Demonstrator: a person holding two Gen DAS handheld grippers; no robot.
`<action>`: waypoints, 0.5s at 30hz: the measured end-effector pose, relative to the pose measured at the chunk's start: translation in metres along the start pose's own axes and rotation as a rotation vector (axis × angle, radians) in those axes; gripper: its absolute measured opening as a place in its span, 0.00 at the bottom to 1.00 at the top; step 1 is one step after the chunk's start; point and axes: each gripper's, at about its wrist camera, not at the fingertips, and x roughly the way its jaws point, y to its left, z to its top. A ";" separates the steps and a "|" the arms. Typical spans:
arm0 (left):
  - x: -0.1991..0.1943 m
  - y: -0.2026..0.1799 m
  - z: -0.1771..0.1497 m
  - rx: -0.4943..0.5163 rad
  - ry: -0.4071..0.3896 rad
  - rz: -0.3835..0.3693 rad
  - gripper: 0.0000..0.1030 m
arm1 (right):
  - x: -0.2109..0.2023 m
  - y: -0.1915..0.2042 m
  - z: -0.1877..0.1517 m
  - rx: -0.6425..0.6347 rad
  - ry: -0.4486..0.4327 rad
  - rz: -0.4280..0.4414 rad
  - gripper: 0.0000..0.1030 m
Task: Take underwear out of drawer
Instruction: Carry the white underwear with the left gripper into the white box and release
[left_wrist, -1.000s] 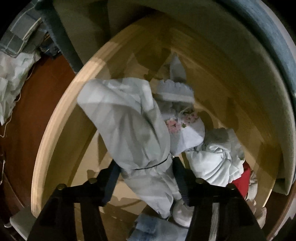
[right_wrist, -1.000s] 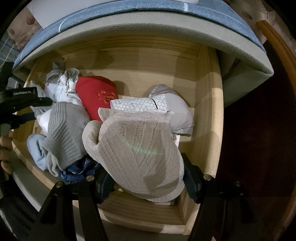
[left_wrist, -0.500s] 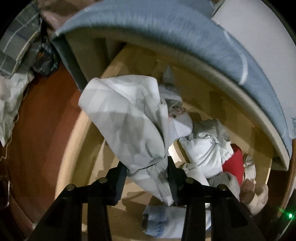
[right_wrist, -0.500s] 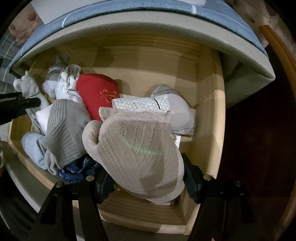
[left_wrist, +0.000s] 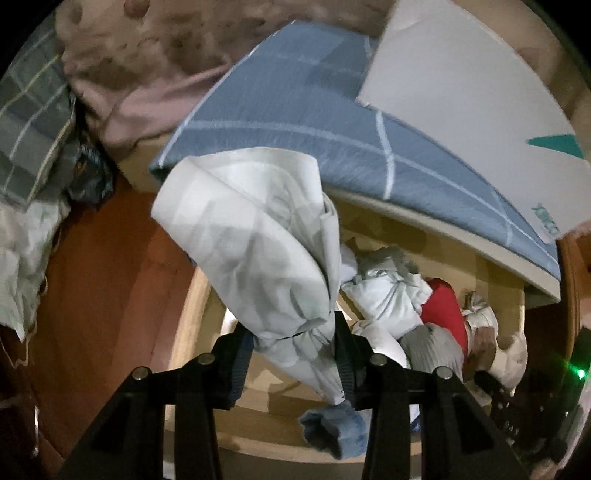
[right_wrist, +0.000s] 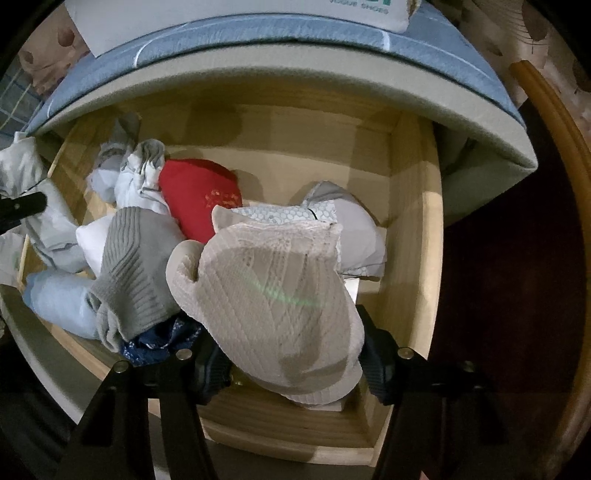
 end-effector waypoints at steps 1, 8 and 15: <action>-0.007 -0.002 0.000 0.025 -0.017 0.003 0.40 | -0.002 0.000 -0.001 0.004 -0.007 -0.002 0.55; -0.049 -0.006 0.008 0.104 -0.106 -0.031 0.40 | -0.015 -0.009 -0.009 0.053 -0.035 0.011 0.54; -0.097 -0.013 0.024 0.179 -0.209 -0.036 0.40 | -0.029 -0.012 -0.015 0.109 -0.066 0.002 0.54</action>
